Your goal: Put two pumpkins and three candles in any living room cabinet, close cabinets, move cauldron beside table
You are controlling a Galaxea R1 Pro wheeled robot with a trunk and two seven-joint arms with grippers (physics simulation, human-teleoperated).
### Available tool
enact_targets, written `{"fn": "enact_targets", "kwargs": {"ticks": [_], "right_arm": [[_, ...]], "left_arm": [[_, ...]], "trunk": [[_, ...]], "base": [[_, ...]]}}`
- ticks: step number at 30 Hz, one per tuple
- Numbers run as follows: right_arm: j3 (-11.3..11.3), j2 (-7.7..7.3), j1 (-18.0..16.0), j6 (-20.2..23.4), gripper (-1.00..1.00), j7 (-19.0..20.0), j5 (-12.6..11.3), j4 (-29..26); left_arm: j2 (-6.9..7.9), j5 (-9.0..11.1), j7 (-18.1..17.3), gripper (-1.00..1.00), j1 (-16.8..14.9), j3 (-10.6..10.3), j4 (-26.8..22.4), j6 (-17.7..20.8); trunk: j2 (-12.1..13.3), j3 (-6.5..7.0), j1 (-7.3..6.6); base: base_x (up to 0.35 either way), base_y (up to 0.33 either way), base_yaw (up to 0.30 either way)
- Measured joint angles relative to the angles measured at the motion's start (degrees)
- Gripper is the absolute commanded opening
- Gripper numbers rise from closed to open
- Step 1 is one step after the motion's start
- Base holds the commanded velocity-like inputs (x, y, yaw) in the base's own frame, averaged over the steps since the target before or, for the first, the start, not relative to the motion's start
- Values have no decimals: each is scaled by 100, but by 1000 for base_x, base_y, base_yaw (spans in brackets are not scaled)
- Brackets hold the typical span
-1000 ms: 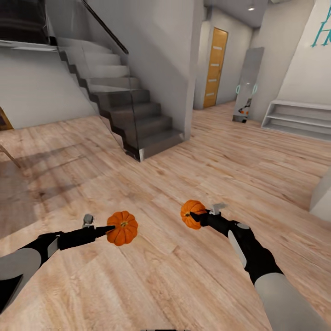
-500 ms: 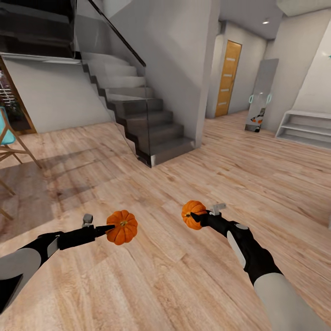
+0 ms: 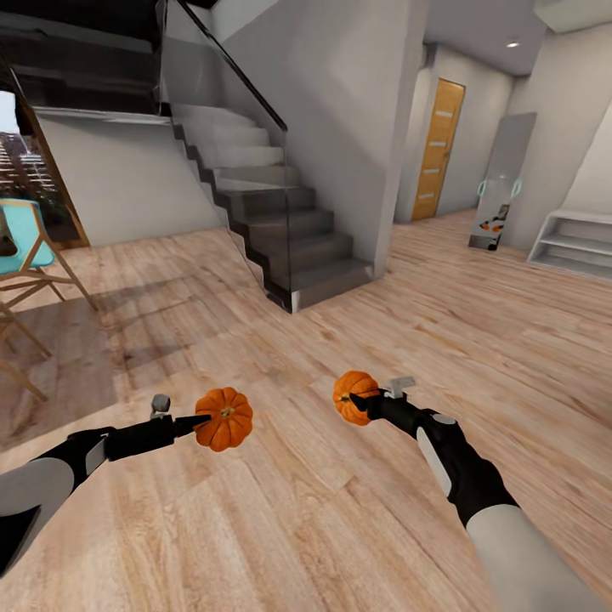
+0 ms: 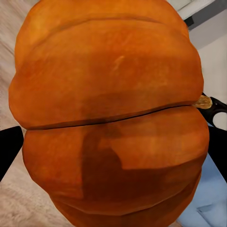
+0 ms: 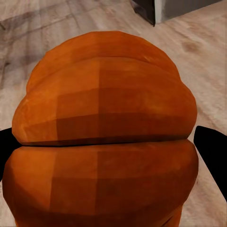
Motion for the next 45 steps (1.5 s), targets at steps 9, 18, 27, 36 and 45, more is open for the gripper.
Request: {"fn": "enact_targets", "kwargs": {"ticks": [9,18,27,36,45], "right_arm": [[0,16,0,-4,-100,-3,10,11],[-1,25,0,-1,-100,-2,9,27],[-2,17,0,-1,-100,6,0,34],[-1,18,0,-1,-100,-2,6,73],[127,23,1,-6,-100,1,6,154]], "left_arm": [[-24,0,34,-100,4,-8,-3,0],[-16,-1,18,-100,6,-10,-3,8],[-13,0,16,-100,6,-7,-4,1],[-2,0,7,-100,-3,-5,-4,4],[-1,-9,-16,-100,-1,-7,-3,17]], "trunk": [[361,84,-198],[722,168,-395],[1083,253,-593],[1444,337,-791],[1805,421,-988]], "base": [[0,0,120],[-1,52,120],[-51,68,120],[0,1,141],[-1,32,152]]}}
